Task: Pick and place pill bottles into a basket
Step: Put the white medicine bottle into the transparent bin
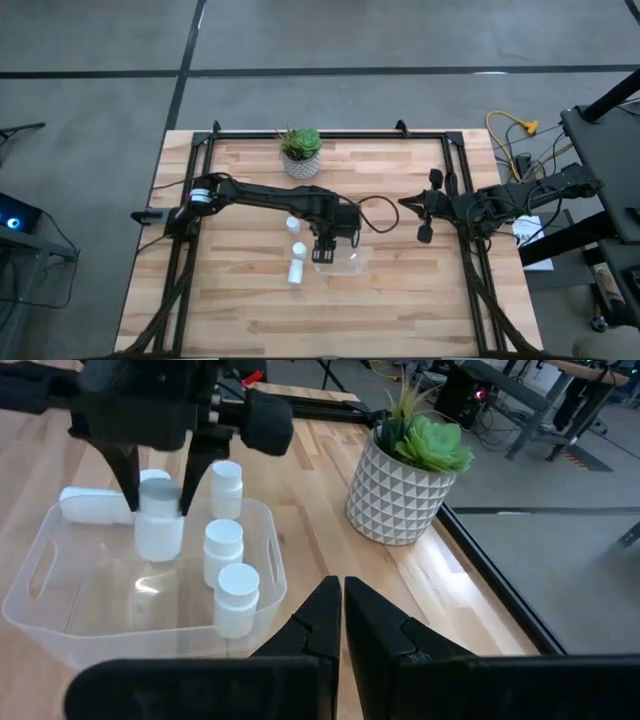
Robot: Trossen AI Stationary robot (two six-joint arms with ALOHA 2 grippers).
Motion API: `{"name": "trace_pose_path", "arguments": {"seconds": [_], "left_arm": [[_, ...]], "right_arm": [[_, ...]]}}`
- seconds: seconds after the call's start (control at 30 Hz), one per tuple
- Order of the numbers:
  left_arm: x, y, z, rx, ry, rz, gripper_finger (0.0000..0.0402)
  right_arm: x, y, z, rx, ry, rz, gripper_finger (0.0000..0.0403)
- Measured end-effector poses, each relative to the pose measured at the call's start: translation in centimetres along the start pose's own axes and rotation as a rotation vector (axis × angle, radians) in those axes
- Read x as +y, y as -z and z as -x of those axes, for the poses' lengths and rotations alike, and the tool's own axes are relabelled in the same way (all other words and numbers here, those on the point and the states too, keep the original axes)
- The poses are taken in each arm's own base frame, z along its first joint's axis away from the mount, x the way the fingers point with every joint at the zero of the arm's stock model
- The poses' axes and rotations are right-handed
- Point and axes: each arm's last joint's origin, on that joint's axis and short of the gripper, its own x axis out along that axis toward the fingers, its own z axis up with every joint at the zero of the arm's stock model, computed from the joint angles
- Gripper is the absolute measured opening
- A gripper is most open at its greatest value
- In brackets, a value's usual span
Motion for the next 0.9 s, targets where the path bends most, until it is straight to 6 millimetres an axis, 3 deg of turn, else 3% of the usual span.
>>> {"name": "trace_pose_path", "arguments": {"seconds": [0.43, 0.9], "left_arm": [[-0.1, 0.4, -1.1, 0.015, -0.006, -0.036, 0.0144], [-0.6, 0.3, -1.4, -0.002, 0.010, -0.206, 0.0144]], "right_arm": [[0.0, 0.1, 0.0, 0.007, 0.000, -0.003, 0.0008], [0.0, 0.3, 0.0, 0.020, 0.001, -0.006, 0.0008]]}}
